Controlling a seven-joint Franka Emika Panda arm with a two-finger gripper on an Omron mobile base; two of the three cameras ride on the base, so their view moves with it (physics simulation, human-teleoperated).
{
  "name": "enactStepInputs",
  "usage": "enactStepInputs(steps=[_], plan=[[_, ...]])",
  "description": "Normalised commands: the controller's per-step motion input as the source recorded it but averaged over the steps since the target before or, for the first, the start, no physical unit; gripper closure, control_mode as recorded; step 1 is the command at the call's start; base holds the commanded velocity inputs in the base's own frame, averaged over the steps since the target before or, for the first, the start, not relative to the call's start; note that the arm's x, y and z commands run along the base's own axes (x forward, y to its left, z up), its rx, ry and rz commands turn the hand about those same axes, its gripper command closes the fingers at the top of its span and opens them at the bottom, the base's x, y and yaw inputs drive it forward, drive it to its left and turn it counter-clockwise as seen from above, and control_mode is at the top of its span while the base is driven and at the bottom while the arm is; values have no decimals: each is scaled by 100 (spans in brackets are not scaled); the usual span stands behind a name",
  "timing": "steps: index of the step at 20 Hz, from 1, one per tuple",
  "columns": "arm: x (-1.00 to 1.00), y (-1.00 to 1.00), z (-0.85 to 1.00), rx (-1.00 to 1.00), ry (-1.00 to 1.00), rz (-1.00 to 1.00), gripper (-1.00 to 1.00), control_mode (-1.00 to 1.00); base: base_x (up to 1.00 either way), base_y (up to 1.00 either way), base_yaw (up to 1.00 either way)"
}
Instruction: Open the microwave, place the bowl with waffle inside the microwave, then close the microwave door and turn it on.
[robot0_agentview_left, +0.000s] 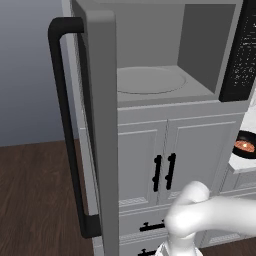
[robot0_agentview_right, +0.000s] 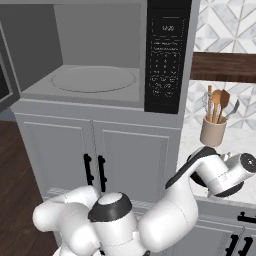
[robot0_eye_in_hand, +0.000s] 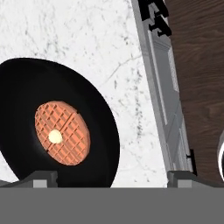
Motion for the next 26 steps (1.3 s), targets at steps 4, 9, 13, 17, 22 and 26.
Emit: enactStepInputs(steps=[4, 9, 13, 17, 22, 26], plan=[[5, -1, -15, 0, -2, -2, -100, -100, 0, 0, 0], [22, 0, -6, 0, -1, -1, -100, -100, 0, 0, 0], [20, 0, -5, -1, -1, 0, -100, -100, 0, 0, 0], [19, 0, -8, -4, 0, 0, -100, -100, 0, 0, 0], [5, 0, -16, -5, 0, 0, -100, -100, 0, 0, 0], [0, -1, -15, -5, -3, 0, -100, -100, 0, 0, 0]])
